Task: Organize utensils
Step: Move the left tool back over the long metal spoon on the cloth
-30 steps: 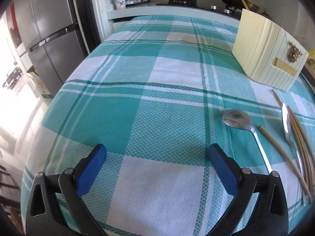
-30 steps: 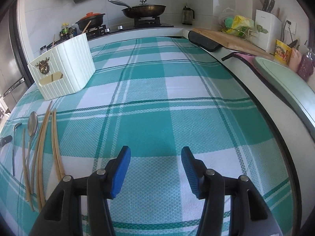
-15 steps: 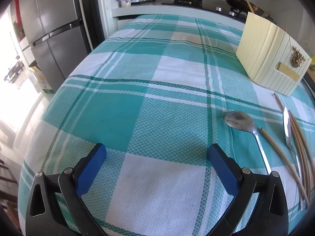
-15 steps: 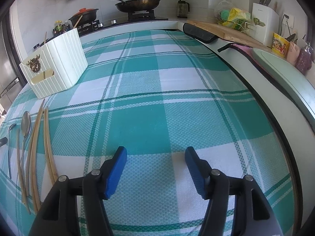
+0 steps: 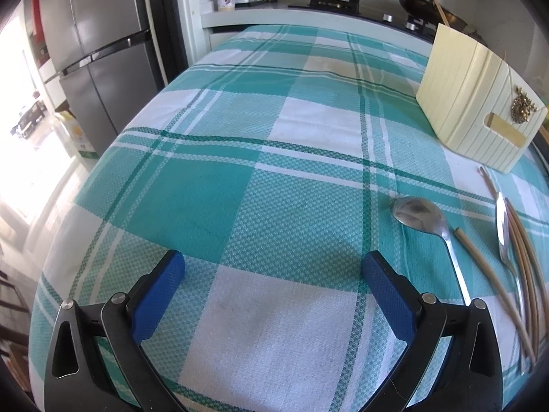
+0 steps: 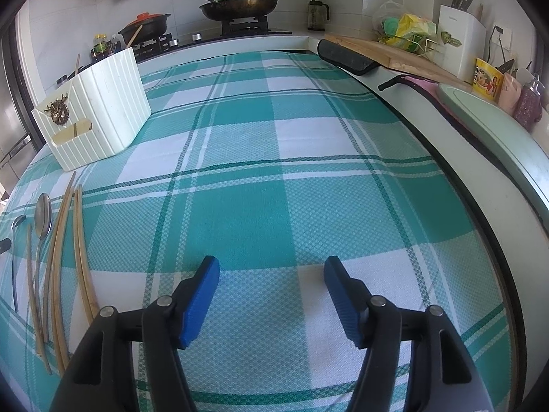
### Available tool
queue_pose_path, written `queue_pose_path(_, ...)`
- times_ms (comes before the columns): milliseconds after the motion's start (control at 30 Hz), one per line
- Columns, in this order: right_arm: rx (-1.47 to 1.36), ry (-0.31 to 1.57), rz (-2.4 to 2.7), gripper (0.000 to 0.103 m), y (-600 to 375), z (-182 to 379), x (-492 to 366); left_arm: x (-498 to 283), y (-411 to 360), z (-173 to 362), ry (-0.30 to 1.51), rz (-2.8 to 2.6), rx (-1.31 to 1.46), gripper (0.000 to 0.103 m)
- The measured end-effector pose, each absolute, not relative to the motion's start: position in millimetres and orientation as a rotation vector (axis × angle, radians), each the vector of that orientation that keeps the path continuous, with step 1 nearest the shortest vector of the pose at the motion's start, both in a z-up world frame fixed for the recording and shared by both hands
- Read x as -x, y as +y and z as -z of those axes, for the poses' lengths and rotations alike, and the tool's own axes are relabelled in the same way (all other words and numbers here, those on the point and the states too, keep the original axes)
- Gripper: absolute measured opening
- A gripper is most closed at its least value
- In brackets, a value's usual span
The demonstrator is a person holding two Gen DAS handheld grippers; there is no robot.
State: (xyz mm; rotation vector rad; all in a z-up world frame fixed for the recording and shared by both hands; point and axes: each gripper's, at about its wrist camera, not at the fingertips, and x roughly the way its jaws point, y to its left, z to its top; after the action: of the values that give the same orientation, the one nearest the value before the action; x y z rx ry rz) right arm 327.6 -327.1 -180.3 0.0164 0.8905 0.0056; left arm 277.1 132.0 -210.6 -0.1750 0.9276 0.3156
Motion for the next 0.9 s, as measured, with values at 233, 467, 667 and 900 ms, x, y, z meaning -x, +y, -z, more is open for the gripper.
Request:
queue_pose_path(233,-0.016,0.89,-0.005,0.065,-327,181,-328,-276,133,210,0.931,-0.302,0.173,0.103)
queue_pose_path(467,-0.015,0.891,-0.004,0.065,-327,181,-328,-256,125,196,0.87,-0.26,0.295,0.102)
queue_pose_path(667,-0.011,0.892,-0.004,0.066,-327,181,-328,-258,77,178,0.854,-0.179,0.263,0.102)
queue_pose_path(900,-0.023,0.889,-0.01,0.066,-327,181,-328,-274,32,198,0.924,-0.244,0.083,0.102)
